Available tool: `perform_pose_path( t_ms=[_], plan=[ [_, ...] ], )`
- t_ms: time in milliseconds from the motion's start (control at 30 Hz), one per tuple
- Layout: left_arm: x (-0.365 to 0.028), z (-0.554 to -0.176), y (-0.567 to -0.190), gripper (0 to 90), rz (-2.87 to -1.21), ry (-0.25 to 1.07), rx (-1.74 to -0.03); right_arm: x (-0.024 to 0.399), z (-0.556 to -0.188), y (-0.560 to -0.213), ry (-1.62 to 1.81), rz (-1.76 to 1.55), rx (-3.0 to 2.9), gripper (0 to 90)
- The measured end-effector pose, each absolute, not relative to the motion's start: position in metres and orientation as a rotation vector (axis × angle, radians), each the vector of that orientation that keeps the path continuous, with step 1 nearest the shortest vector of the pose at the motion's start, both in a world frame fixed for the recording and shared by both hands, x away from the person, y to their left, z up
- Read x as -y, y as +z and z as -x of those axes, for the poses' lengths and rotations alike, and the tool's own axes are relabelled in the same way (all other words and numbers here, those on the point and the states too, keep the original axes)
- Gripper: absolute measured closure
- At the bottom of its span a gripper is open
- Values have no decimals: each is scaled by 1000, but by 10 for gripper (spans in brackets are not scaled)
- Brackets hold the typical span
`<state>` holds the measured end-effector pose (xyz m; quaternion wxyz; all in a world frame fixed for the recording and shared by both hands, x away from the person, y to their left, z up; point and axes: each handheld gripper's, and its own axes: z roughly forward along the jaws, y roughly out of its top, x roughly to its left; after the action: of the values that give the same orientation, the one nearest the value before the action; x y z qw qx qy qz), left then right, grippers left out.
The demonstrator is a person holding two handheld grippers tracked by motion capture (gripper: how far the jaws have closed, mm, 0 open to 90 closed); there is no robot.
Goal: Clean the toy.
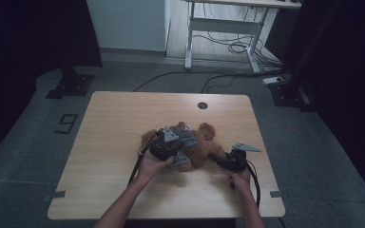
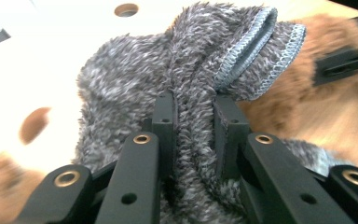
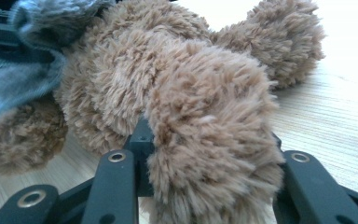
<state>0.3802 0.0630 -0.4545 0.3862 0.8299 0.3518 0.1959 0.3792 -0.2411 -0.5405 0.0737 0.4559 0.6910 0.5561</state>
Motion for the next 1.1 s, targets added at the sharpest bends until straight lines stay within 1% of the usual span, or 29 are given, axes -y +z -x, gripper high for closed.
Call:
perform_pose_path(
  t_ms=[33, 167, 300, 367, 400, 500, 733, 967, 1000, 1067, 1100],
  plan=[
    [-63, -380, -455, 732, -2113, 499, -896, 241, -379, -540, 1669, -1365, -2074, 568],
    [-86, -383, -445, 732, -2044, 502, -936, 239, -378, -540, 1668, -1360, -2077, 568],
    [-98, -384, -442, 733, -2022, 513, -954, 240, -378, -540, 1669, -1360, -2078, 567],
    [-114, -387, -443, 734, -1989, 513, -996, 240, -379, -541, 1670, -1358, -2079, 567],
    [-114, -387, -443, 734, -1989, 513, -996, 240, -379, -541, 1670, -1358, -2079, 567],
    [-130, -387, -446, 735, -1973, 516, -1028, 239, -378, -541, 1668, -1357, -2083, 566],
    [-144, -386, -445, 735, -1985, 550, -1067, 240, -378, -542, 1676, -1355, -2079, 565],
    [-164, -390, -459, 741, -1965, 549, -1149, 240, -378, -543, 1678, -1358, -2077, 564],
    [-169, -389, -467, 744, -1960, 546, -1180, 240, -378, -543, 1678, -1357, -2077, 564],
    [-170, -388, -473, 750, -1965, 545, -1189, 239, -378, -543, 1683, -1360, -2077, 564],
    [-169, -386, -481, 751, -1990, 568, -1193, 239, -378, -544, 1688, -1365, -2077, 564]
  ],
)
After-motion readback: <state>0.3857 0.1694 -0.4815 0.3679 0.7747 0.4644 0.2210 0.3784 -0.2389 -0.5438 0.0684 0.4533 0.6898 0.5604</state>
